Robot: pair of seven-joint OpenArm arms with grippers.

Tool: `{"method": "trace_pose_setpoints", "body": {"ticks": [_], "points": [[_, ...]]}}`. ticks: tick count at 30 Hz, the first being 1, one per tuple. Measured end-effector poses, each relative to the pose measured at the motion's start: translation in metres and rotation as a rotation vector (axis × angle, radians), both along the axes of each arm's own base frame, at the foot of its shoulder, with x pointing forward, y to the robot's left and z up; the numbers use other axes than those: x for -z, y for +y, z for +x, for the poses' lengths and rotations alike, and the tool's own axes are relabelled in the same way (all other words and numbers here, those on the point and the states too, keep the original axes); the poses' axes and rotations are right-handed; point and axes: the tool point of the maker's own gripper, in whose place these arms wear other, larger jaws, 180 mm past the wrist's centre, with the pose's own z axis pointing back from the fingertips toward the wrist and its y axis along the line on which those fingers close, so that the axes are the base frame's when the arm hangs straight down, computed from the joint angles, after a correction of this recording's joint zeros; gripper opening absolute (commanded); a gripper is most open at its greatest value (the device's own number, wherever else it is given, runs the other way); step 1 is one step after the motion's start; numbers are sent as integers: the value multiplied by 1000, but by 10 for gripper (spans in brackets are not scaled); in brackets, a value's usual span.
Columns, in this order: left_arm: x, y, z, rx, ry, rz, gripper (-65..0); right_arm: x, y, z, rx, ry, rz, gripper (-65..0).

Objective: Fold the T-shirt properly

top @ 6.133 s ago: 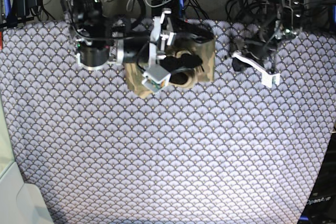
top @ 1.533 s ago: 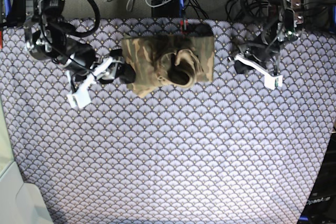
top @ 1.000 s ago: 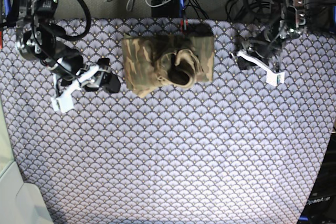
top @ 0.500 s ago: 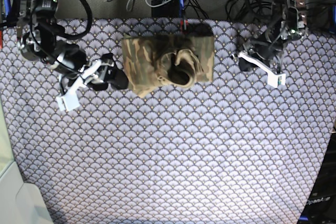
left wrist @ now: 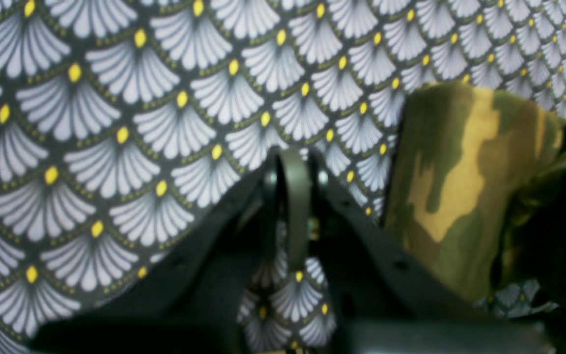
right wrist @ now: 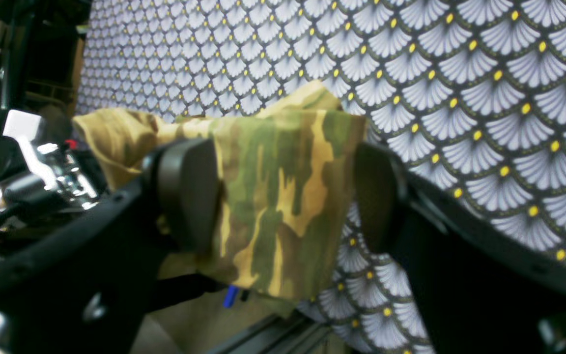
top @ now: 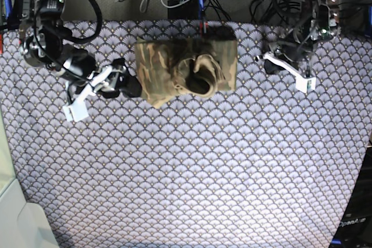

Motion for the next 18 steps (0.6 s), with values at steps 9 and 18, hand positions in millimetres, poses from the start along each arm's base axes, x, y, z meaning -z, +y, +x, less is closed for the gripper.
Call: {"method": "trace_pose_setpoints", "body": {"ticks": [9,18], "points": [[-9,-2,4,8,-27,2,-642,-5,5,0,-6,-7,41,-469],[-11,-3,5,11,-35,2,-642,-6,6,0,-9,-7,40,-485]]}}
